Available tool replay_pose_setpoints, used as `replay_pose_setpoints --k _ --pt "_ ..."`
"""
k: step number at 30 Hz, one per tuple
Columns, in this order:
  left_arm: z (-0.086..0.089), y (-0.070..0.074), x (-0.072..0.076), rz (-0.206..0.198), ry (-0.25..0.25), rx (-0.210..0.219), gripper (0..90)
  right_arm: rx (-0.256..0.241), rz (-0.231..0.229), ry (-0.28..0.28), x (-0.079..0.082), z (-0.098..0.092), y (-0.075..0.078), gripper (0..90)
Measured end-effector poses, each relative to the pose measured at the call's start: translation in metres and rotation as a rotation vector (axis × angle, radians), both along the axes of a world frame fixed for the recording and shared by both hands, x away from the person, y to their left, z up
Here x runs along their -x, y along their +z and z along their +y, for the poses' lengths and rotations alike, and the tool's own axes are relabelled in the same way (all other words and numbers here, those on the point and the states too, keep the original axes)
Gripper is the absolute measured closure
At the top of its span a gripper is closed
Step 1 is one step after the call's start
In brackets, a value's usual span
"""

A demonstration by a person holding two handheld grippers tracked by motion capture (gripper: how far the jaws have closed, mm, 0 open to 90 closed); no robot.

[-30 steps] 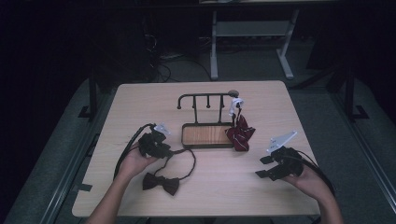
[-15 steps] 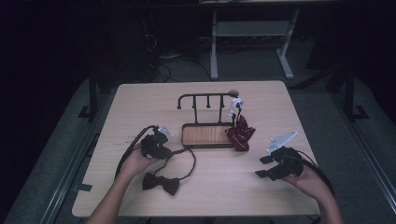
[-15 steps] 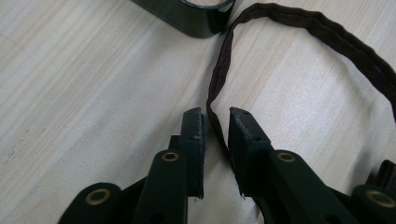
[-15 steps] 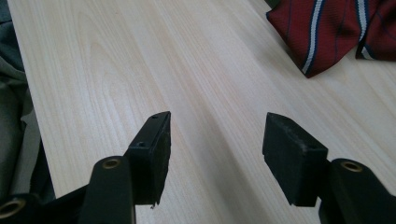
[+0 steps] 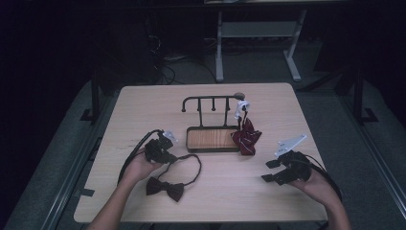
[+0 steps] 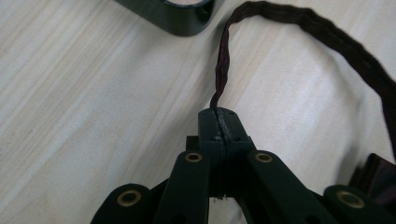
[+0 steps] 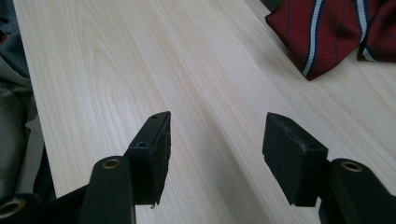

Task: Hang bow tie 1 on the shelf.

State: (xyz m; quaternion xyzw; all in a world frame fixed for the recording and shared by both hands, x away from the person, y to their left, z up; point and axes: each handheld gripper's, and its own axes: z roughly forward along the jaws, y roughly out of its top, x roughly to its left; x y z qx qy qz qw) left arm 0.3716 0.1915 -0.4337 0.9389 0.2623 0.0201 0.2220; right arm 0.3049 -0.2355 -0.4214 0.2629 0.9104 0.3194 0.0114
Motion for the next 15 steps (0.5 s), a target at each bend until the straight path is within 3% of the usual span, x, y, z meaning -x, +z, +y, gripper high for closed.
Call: replay_pose_setpoints --k 6,15 --pt "0.004 0.008 0.005 0.009 -0.006 0.023 89.3 0.019 -0.017 -0.007 0.0 0.003 -0.005 40.1" --pt "0.002 0.019 0.012 -0.008 -0.04 0.036 89.3 -0.006 -0.005 -0.037 0.001 0.002 -0.012 35.2"
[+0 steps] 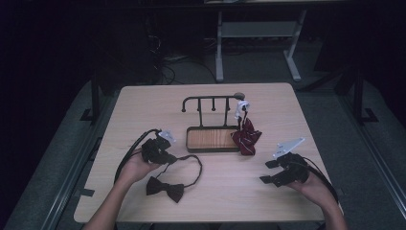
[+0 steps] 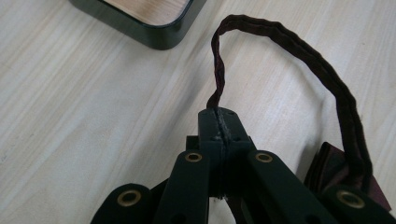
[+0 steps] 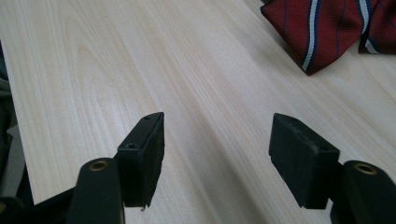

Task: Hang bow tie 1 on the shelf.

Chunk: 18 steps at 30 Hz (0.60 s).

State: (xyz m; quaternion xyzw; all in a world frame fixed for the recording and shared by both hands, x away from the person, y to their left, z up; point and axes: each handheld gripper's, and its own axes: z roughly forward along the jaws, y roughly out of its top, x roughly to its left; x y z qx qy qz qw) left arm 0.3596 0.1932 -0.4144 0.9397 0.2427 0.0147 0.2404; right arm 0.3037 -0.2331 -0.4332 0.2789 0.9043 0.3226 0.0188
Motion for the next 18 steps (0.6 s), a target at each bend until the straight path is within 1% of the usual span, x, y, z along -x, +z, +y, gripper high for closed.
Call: replay_pose_setpoints --k 1,2,3,4,8,11,13,15,16,17,18 --pt "0.0 0.0 0.0 0.0 0.0 0.0 89.3 0.0 0.0 0.0 0.0 0.0 0.0 35.2" --pt "0.0 0.003 0.002 -0.004 0.004 0.011 89.3 -0.001 -0.003 -0.003 0.0 0.0 0.0 34.9" --pt "0.0 0.003 0.002 -0.004 0.004 0.011 89.3 -0.001 -0.003 -0.003 0.0 0.0 0.0 34.9" --pt "0.001 0.005 0.002 -0.009 -0.01 0.003 89.3 0.001 -0.009 -0.001 0.0 0.0 -0.001 34.9" --pt "0.001 0.012 0.006 -0.016 -0.02 0.007 89.3 0.01 -0.01 -0.006 0.0 -0.001 -0.003 34.4" --pt "0.002 0.015 0.007 -0.017 -0.025 0.007 89.4 0.001 -0.018 -0.004 0.0 -0.003 -0.003 33.8" --pt "0.002 0.019 0.007 -0.017 -0.027 0.021 89.4 0.001 -0.015 0.0 0.0 -0.003 -0.002 33.7" --pt "0.002 0.021 0.007 -0.016 -0.029 0.024 89.4 0.003 -0.016 0.001 0.001 -0.003 -0.002 33.7" --pt "0.001 0.024 0.008 -0.018 -0.033 0.023 89.4 0.003 -0.015 0.005 0.001 -0.002 -0.003 33.4" --pt "0.001 0.024 0.008 -0.018 -0.033 0.023 89.4 0.003 -0.015 0.005 0.001 -0.002 -0.003 33.4" --pt "0.002 0.026 0.008 -0.021 -0.046 0.015 89.4 0.003 -0.016 0.006 0.0 -0.002 -0.003 33.2"
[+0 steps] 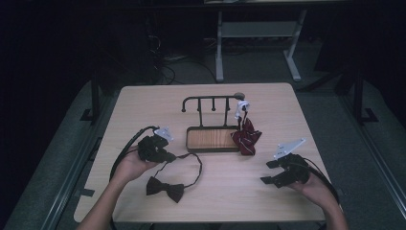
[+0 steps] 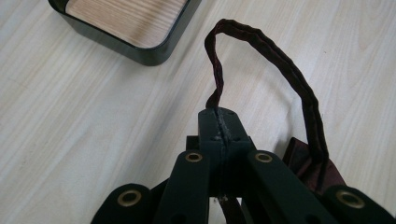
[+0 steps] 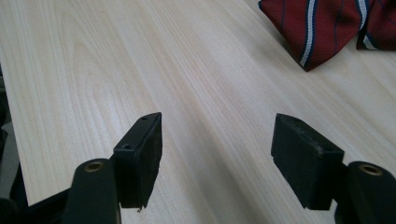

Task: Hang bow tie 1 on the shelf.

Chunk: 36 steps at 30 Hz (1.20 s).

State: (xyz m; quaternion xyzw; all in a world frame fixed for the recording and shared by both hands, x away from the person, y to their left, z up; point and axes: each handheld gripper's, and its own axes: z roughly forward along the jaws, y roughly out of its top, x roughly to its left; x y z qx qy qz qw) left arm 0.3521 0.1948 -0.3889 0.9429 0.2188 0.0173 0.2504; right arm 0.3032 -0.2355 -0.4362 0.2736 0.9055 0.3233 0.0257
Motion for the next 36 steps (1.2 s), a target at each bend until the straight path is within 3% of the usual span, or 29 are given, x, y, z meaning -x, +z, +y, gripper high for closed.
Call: replay_pose_setpoints --k 17,36 --pt "0.004 0.019 0.001 0.023 -0.019 0.004 89.4 0.001 -0.027 0.01 0.002 0.003 0.003 32.5" --pt "0.004 0.046 -0.002 0.02 -0.073 -0.005 89.4 -0.001 -0.022 0.014 0.003 0.002 0.002 31.9"
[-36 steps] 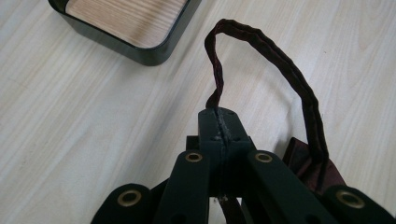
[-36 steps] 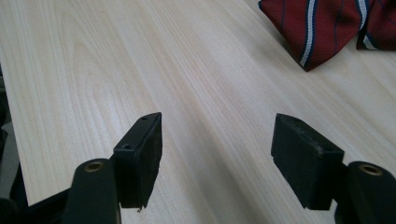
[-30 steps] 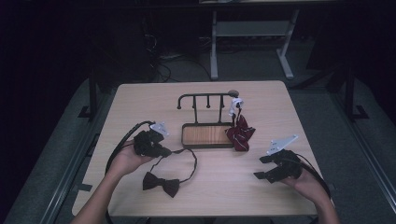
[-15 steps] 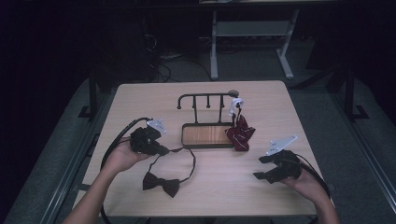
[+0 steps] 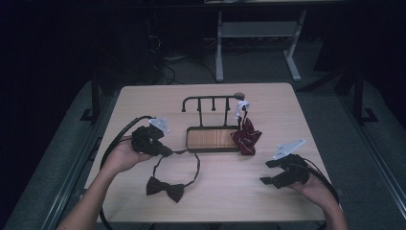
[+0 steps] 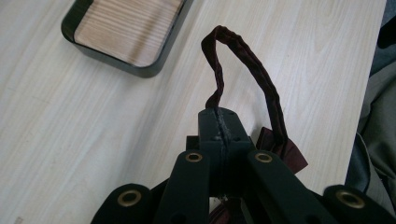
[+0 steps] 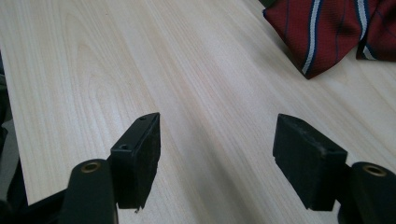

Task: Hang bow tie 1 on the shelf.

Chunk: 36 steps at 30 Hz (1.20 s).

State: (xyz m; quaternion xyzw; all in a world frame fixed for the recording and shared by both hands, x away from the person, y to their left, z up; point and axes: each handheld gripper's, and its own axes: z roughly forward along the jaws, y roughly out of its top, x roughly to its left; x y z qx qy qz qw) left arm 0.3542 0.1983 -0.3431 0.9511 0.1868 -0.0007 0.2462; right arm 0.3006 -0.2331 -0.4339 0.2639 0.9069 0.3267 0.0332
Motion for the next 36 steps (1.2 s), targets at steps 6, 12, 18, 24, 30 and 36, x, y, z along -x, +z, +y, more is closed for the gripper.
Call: replay_pose_setpoints --k 6,12,18,24,30,36 --pt "0.0 0.009 -0.002 -0.005 -0.004 0.0 89.4 -0.002 -0.003 0.0 0.0 -0.001 0.0 31.6" --pt "0.001 0.018 -0.005 -0.005 -0.007 0.014 89.4 -0.001 -0.006 0.0 0.0 -0.001 0.0 31.3" --pt "0.001 0.024 -0.005 -0.006 -0.013 0.026 89.5 0.001 -0.01 -0.003 0.0 -0.002 0.001 30.9" --pt "0.001 0.031 -0.005 -0.014 -0.019 0.034 89.5 0.001 -0.013 -0.005 0.0 -0.003 0.001 30.3" --pt "0.002 0.04 -0.004 -0.031 -0.019 0.034 89.4 0.008 -0.006 -0.005 0.001 -0.003 -0.001 29.8" --pt "0.002 0.05 -0.005 -0.049 -0.026 0.027 89.5 0.006 -0.01 -0.005 0.001 -0.003 -0.001 29.5"
